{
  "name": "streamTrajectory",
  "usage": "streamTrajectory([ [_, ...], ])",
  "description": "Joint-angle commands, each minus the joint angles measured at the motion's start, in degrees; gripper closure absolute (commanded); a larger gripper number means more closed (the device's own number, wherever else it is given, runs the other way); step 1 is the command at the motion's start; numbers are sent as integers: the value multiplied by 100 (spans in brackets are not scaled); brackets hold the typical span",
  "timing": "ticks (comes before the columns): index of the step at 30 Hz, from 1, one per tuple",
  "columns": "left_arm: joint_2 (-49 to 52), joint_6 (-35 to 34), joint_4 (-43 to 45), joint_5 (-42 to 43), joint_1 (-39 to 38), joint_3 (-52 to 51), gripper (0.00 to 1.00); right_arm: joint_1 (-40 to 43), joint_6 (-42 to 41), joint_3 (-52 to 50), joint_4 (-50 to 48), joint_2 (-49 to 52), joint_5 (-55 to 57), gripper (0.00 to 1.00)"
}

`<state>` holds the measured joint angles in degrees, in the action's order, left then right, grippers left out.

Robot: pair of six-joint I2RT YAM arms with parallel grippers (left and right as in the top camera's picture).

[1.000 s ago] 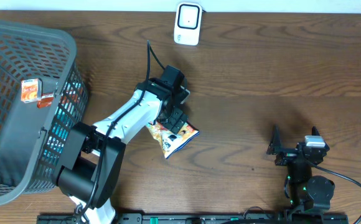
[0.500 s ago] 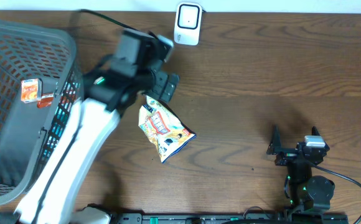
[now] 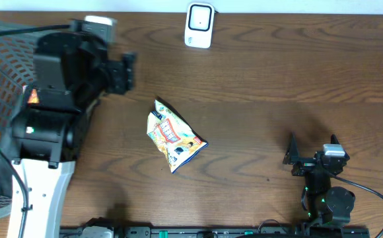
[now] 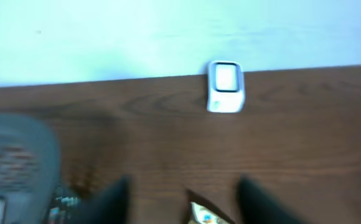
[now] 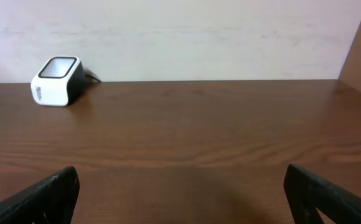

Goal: Scan the item barcode
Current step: 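Move the left gripper back into the basket toward the teal mouthwash bottle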

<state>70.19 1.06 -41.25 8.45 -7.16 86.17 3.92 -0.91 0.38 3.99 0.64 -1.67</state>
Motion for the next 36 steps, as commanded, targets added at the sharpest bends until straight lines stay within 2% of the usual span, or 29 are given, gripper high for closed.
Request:
streamTrajectory([
  [1, -42, -518, 83, -50, 428, 131, 93, -26, -76, -7, 17, -26, 7, 1],
  [9, -229, -1016, 623, -55, 1213, 162, 92, -26, -76, -7, 17, -26, 7, 1],
  [12, -236, -1298, 802, -52, 1690, 184, 88, -26, -76, -7, 17, -26, 4, 1],
  [19, -125, -1893, 922, -59, 2852, 184, 88, -26, -76, -7, 17, -26, 7, 1],
  [23, 168, -2448, 435, -55, 3663, 181, 88, -26, -76, -7, 15, -26, 4, 1],
  [30, 1202, -3644, -1266, -52, 4540, 181, 89, -26, -76, -7, 15, -26, 7, 1],
  [33, 1781, -3351, -1705, -35, 4610, 181, 88, -26, -76, -7, 15, -26, 7, 1],
  [35, 2122, -2577, -1703, 162, 4597, 181, 85, -26, -76, -7, 15, -26, 4, 1],
  [36, 2245, -2256, -1707, 278, 4588, 179, 76, -28, -76, -7, 17, -26, 7, 1],
])
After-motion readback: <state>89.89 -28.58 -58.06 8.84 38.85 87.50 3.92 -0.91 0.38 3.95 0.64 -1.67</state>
